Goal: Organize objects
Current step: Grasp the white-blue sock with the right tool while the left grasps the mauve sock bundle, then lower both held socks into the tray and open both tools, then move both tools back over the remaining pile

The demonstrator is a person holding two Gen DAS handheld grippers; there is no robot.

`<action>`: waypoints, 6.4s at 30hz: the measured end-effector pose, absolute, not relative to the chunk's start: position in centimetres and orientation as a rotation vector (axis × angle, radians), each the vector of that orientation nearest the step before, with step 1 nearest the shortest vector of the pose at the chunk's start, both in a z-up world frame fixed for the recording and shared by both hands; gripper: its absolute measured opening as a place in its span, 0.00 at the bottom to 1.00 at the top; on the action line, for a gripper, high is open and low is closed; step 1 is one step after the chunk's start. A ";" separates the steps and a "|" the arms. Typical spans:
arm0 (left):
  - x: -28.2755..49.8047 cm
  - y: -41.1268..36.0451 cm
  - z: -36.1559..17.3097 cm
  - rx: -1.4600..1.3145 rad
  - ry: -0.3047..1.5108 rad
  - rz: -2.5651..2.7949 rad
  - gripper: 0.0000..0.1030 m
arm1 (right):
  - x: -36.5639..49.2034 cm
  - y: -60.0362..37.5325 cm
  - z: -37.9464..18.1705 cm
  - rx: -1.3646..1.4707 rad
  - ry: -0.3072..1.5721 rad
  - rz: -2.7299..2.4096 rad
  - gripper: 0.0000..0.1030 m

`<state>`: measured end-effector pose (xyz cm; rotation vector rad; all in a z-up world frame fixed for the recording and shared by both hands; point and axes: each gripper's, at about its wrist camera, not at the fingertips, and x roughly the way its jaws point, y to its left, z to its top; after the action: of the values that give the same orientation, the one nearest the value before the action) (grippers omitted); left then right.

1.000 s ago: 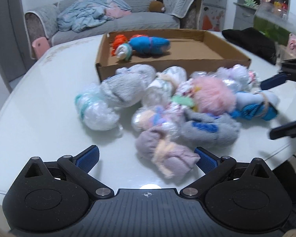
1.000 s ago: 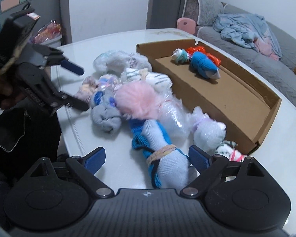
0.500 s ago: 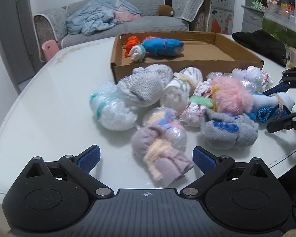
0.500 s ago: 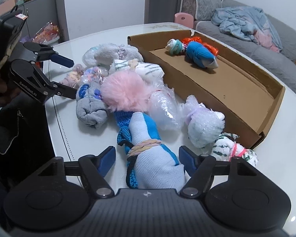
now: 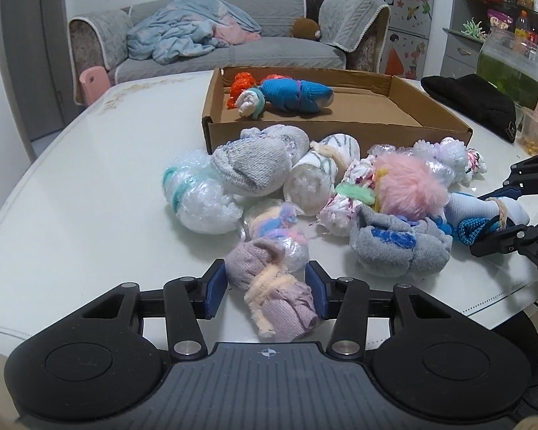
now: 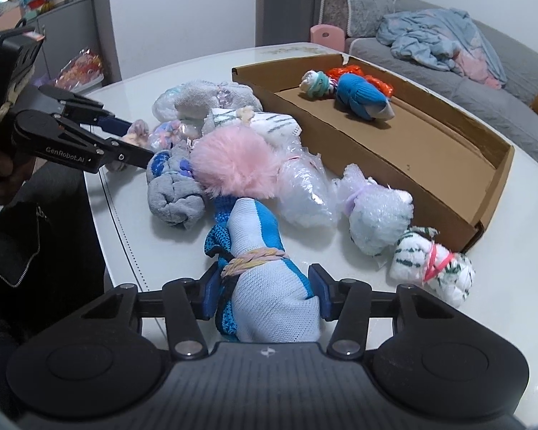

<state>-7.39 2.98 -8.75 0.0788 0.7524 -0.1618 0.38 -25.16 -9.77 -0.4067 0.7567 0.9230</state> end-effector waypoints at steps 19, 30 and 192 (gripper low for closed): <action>-8.0 4.5 -8.1 0.100 0.745 -0.128 0.50 | 1.1 -27.6 -8.0 -0.285 0.743 0.861 0.44; -8.9 4.9 -9.0 0.081 0.732 -0.093 0.70 | 1.3 -27.6 -8.8 -0.269 0.762 0.864 0.44; -8.5 3.2 -9.0 0.228 0.674 -0.287 0.93 | -2.8 -17.9 -10.8 -0.398 0.591 0.982 0.31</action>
<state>-8.50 3.17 -9.00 0.2277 0.6738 -0.2870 -2.78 -17.87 -10.77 -0.3979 0.5915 0.9816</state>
